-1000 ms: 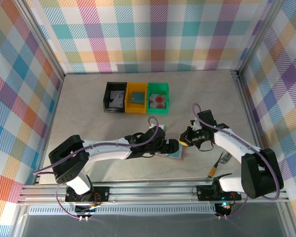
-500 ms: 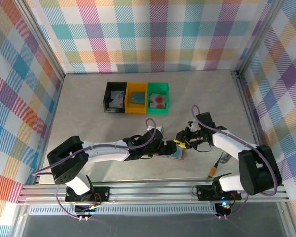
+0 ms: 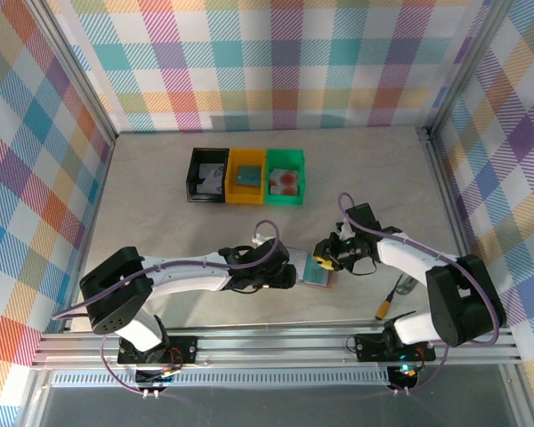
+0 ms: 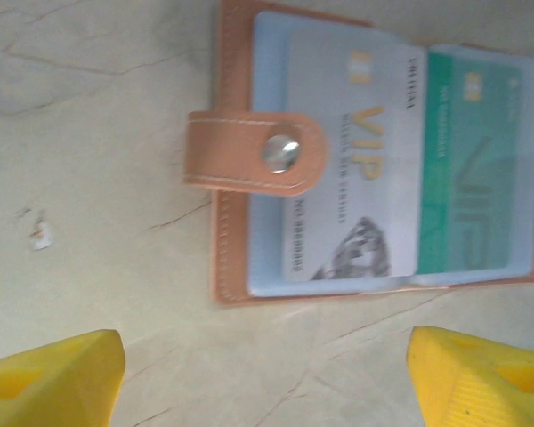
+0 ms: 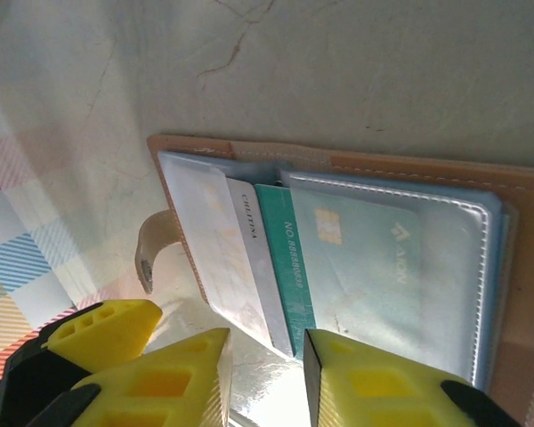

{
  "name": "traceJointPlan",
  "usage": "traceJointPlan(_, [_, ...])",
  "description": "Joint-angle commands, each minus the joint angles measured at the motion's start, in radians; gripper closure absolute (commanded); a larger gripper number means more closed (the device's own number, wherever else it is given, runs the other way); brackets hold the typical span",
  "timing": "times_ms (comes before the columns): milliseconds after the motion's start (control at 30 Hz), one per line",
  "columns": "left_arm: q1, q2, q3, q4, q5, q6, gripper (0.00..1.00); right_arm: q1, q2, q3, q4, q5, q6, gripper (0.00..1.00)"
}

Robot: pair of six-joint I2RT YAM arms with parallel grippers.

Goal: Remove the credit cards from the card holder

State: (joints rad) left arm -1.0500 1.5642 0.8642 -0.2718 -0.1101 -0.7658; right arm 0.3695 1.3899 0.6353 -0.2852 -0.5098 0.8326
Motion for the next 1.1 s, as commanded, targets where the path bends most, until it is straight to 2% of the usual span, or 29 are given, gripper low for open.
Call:
traceJointPlan(0, [0.016,0.014,0.046,-0.106,-0.037,0.037,0.20,0.024,0.020,0.033,-0.009,0.010,0.016,0.74])
traceJointPlan(200, [0.038,0.049,0.066,-0.152,-0.035,0.051,0.27,0.049,0.033,0.044,0.001,0.027,0.014,0.76])
traceJointPlan(300, [0.048,0.080,0.081,-0.166,-0.020,0.055,0.35,0.050,0.050,0.052,-0.005,0.039,0.007,0.76])
traceJointPlan(467, [0.053,0.114,0.118,-0.215,-0.031,0.062,0.35,0.049,0.087,0.061,0.006,0.033,0.000,0.76])
traceJointPlan(600, [0.060,0.122,0.137,-0.240,-0.048,0.050,0.40,0.053,0.101,0.066,0.021,0.025,0.003,0.76])
traceJointPlan(667, [0.068,0.123,0.138,-0.242,-0.047,0.045,0.50,0.055,0.103,0.068,0.025,0.024,0.002,0.76])
traceJointPlan(1067, [0.079,0.165,0.180,-0.233,-0.027,0.042,0.53,0.068,0.123,0.079,0.041,0.027,-0.006,0.77])
